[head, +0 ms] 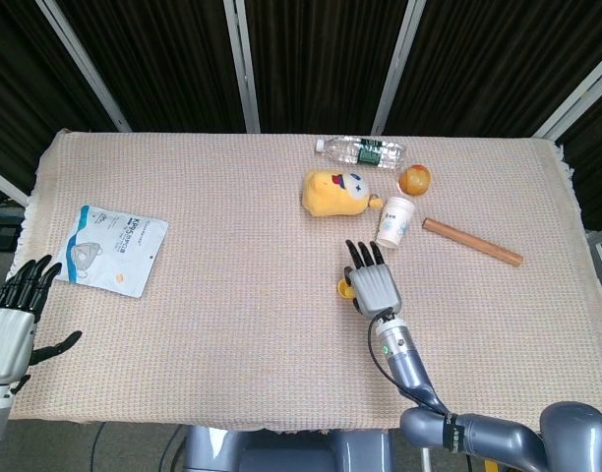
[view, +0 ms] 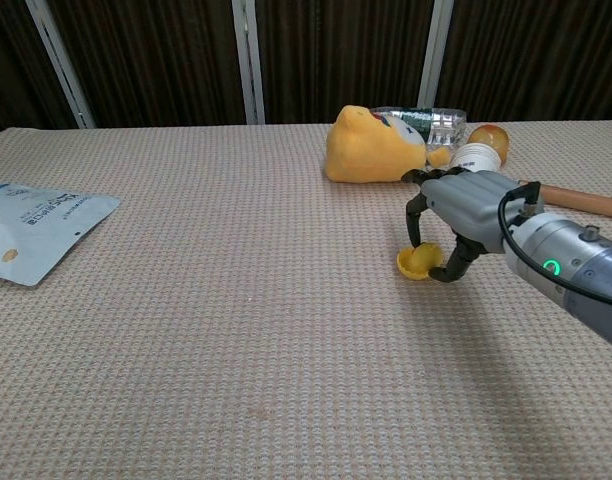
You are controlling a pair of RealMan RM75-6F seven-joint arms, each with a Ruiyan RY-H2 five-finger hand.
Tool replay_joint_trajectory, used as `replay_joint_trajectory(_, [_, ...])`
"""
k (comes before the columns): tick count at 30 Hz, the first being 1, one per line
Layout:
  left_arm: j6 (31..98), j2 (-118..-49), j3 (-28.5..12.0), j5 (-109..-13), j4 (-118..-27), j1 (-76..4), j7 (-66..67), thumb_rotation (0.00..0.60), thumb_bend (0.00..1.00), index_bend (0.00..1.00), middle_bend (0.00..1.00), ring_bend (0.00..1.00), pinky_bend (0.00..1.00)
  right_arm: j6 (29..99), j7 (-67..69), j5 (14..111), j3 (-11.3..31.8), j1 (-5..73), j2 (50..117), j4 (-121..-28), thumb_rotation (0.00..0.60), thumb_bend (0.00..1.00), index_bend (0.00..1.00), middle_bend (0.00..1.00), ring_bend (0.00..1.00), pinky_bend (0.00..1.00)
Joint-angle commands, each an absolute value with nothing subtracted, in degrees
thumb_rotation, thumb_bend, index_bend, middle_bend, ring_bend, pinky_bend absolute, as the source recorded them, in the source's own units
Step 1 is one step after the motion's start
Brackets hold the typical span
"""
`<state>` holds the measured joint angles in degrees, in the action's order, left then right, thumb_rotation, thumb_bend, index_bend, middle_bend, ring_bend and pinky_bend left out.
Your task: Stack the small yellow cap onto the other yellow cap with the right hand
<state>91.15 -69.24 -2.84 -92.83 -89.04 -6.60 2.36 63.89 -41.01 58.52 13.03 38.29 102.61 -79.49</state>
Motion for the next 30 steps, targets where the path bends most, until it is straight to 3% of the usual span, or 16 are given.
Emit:
replay_joint_trajectory(1, [91.1,-69.2,-2.8,-92.8,-89.0,-6.6,2.4,0.6,0.0,0.0,0.0,0.0,0.16,63.9,-41.4,58.3,12.9,38.6,103.0,-79.4,0.6,0.23,0.55,0.0,0.01,0.0])
replay_joint_trajectory(24, [90.8,-69.0,-2.7,-93.1,-89.3,-6.9,1.9,0.6,0.0,0.0,0.0,0.0,0.16,61.6,-40.9,56.4,13.6,41.4,105.1,-73.8,0.6,0.23,0.55,0.0,0.02,0.0])
replay_joint_trajectory(30, [90.8,-69.0,-2.7,-92.9,-89.3,-6.9,2.1,0.6,0.0,0.0,0.0,0.0,0.16,61.6,-40.6,56.5,13.3,41.4,104.2,-74.8,0.6,0.23,0.5,0.0,0.02,0.0])
